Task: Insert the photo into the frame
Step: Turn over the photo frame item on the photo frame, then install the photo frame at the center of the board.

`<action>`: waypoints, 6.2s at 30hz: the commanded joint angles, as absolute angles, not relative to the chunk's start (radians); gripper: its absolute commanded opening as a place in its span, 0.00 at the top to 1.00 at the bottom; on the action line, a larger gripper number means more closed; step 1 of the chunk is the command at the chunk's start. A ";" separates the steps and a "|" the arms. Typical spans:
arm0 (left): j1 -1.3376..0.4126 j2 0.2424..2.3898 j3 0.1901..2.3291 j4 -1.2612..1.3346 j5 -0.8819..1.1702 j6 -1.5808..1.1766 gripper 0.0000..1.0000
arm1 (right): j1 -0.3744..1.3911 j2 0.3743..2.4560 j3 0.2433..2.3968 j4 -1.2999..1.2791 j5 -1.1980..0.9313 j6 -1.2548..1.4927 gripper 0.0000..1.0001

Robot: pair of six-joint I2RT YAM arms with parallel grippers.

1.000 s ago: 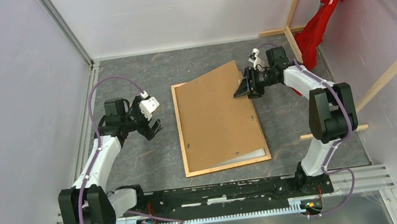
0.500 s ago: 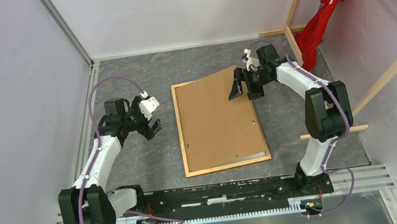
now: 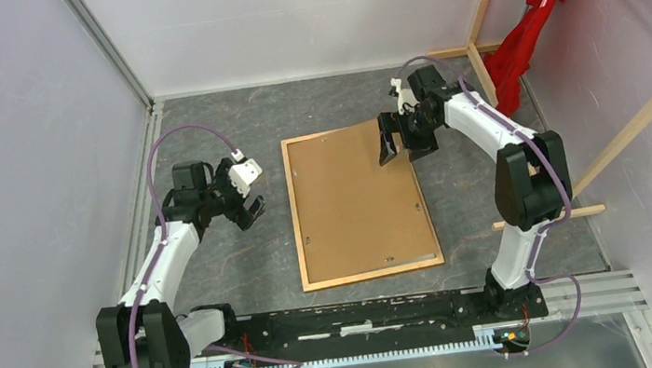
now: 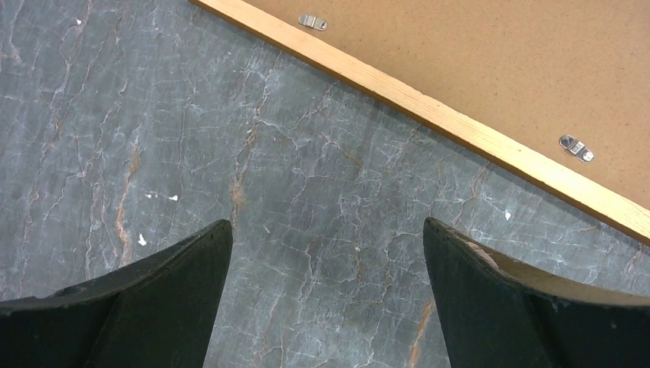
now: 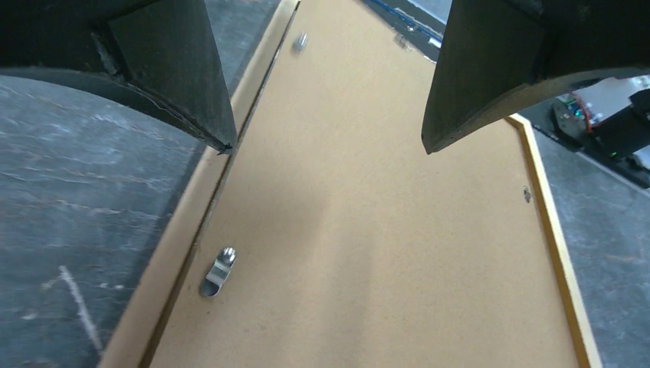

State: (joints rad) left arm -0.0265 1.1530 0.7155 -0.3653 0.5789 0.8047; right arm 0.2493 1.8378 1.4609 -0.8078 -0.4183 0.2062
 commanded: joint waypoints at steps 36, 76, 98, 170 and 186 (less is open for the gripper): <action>-0.175 1.430 0.780 -0.334 0.629 0.739 0.06 | 0.792 1.387 0.595 0.396 -0.190 0.712 0.30; -0.197 1.600 0.874 -0.350 0.686 0.757 0.13 | 0.974 1.764 0.771 0.517 -0.210 0.715 0.36; -0.212 1.634 0.877 -0.330 0.657 0.747 0.15 | 0.982 1.844 0.806 0.537 -0.243 0.731 0.42; -0.139 1.788 1.114 -0.245 0.709 0.470 0.16 | 0.647 1.978 1.208 0.426 -0.388 0.616 0.33; -0.140 1.860 1.103 -0.226 0.691 0.485 0.44 | 0.633 2.215 1.424 0.391 -0.454 0.612 0.40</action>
State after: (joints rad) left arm -0.1368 1.8404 1.0874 -0.2630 0.6670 0.5095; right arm 0.6384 2.1864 1.3563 0.3710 -0.4225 0.6292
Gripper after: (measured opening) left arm 0.574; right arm 0.614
